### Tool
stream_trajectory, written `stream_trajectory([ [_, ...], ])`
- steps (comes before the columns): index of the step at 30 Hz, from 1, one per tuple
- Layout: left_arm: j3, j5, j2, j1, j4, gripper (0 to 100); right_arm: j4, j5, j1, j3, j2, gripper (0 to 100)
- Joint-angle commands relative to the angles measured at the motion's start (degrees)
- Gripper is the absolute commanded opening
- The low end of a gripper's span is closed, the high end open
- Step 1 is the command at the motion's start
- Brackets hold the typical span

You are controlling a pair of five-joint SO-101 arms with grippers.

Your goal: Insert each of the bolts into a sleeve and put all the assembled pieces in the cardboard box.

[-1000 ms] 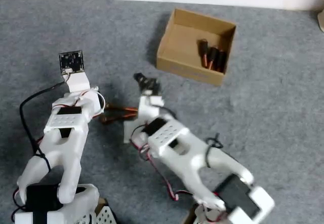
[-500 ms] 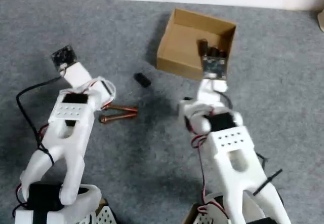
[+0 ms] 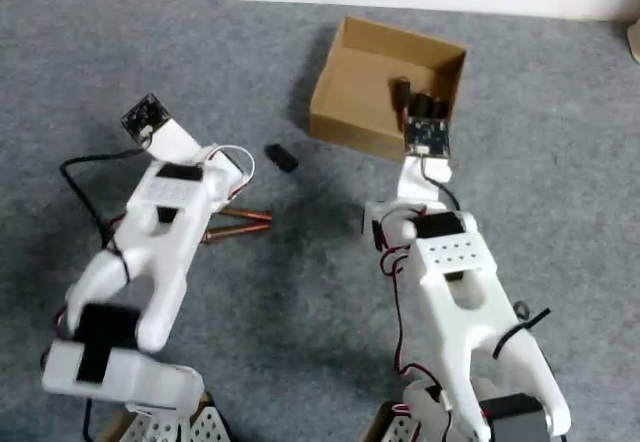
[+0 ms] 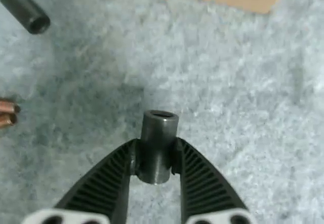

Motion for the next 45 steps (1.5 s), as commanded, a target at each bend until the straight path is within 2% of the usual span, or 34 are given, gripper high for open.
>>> stream_trajectory([
  [1, -9.71, 4.75, 7.08, 1.27, 7.74, 21, -3.56, 0.62, 1.10, -0.84, 0.48, 0.5],
  [5, -15.25, 5.89, 10.95, 1.45, 15.47, 21, -5.14, 0.62, 2.33, -0.75, 0.57, 0.5],
  [10, -17.71, 5.89, 10.95, 1.71, 21.01, 21, -6.02, 0.53, 2.42, -0.66, 0.57, 0.5],
  [16, -22.11, 5.80, 3.74, 3.12, 34.29, 21, -7.96, 0.62, 2.42, -0.40, 0.57, 0.5],
  [19, -20.79, 5.71, 0.40, 4.44, 38.07, 21, -7.96, 0.62, 2.42, -0.40, 0.57, 0.5],
  [21, -17.54, 5.63, 0.92, 3.38, 35.43, 21, -7.96, 0.62, 2.42, -0.40, 0.57, 0.5],
  [25, -11.38, 5.71, 4.26, 1.71, 23.91, 21, -7.96, 0.62, 2.33, -0.40, 0.57, 0.5],
  [27, -9.98, 5.80, 5.58, 2.07, 20.92, 21, -7.96, 0.62, 2.33, -0.40, 0.57, 0.5],
  [37, -10.07, 6.24, 10.86, 1.63, 16.44, 21, -7.96, 0.62, 2.07, -0.40, 0.57, 0.5],
  [45, -10.15, 8.18, 11.38, 0.13, 16.26, 21, -7.96, 0.62, 2.07, -0.40, 0.57, 0.5],
])
